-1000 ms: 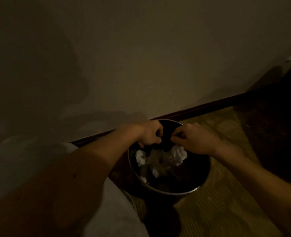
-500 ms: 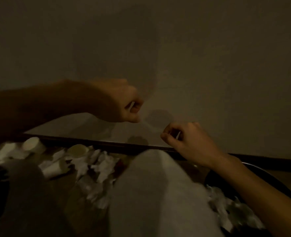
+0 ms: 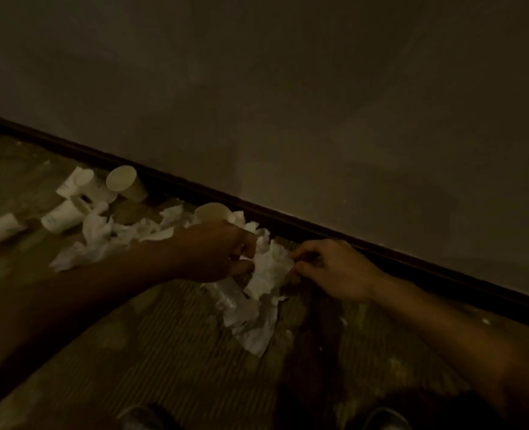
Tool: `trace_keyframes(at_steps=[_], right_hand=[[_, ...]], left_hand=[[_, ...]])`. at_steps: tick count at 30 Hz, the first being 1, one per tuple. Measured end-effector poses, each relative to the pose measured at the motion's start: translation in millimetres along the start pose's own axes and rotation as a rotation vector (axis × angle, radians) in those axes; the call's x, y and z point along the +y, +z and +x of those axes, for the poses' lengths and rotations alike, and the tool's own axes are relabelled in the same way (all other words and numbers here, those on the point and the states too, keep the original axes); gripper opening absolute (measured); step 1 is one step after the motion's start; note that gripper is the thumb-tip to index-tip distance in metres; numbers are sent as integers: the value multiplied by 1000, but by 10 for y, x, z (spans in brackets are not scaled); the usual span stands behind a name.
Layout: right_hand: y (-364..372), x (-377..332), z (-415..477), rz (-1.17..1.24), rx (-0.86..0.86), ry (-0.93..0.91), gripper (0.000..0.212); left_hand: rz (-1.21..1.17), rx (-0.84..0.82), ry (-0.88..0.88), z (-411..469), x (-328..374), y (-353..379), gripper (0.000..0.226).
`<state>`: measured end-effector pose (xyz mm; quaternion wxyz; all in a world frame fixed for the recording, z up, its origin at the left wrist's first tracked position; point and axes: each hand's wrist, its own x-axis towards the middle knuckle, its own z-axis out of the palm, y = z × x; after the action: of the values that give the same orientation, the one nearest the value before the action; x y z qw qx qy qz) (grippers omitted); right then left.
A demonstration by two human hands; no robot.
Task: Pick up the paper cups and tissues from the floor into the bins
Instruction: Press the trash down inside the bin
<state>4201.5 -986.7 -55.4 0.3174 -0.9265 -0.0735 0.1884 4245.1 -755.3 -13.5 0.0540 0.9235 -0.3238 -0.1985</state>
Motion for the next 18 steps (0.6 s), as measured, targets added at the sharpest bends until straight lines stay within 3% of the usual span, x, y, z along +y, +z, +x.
trace_keyframes(at_steps=[3, 10, 14, 18], right_hand=[[326, 62, 280, 53, -52, 45, 30], [750, 209, 622, 218, -45, 136, 48], [831, 213, 777, 510, -22, 331, 51], [892, 140, 845, 879, -67, 481, 34]], left_hand=[[-110, 19, -70, 166, -243, 466, 30], [-363, 152, -126, 546, -558, 1239, 81], [-510, 161, -84, 693, -549, 1441, 92], [-652, 105, -133, 714, -509, 1589, 87]])
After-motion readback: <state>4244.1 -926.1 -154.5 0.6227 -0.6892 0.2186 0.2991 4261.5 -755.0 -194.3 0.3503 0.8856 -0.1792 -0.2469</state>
